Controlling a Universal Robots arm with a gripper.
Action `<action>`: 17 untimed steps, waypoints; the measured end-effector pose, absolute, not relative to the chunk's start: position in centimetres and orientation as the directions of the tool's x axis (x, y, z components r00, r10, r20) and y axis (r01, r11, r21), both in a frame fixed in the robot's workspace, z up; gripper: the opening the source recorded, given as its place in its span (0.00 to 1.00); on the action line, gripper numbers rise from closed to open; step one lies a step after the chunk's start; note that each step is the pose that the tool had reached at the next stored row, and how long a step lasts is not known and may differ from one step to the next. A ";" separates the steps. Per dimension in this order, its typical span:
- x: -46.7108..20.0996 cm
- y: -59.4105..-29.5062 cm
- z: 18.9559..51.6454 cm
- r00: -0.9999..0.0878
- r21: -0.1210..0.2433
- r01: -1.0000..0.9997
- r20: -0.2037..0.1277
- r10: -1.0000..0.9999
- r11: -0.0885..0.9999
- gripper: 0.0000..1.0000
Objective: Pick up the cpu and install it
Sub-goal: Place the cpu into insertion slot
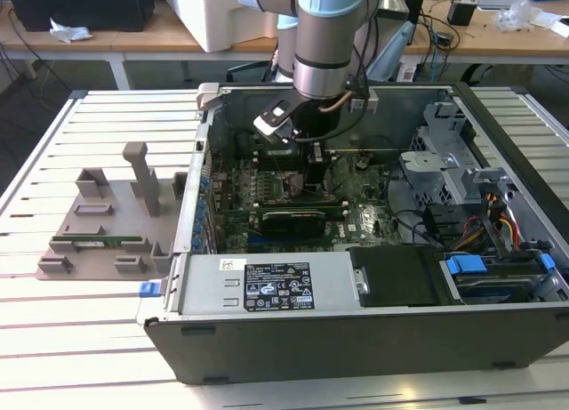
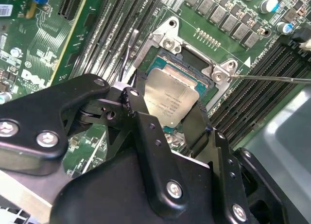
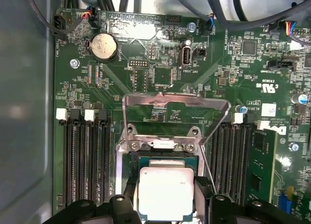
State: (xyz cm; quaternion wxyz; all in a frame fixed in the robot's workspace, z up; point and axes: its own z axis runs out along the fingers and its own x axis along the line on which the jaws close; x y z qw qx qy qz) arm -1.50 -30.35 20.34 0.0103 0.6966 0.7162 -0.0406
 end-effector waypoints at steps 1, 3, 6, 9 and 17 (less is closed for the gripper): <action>-1.5 -30.4 20.2 -0.029 -0.044 0.999 -0.068 0.997 0.027 0.54; -1.6 -30.3 20.2 -0.029 -0.044 0.999 -0.062 0.998 0.027 0.54; -1.6 -30.3 19.9 -0.029 -0.043 0.999 -0.056 0.998 0.027 0.54; -1.6 -30.4 19.8 -0.029 -0.044 0.999 -0.056 0.998 0.027 0.54; -1.6 -30.3 19.8 -0.029 -0.043 0.999 -0.056 0.998 0.027 0.62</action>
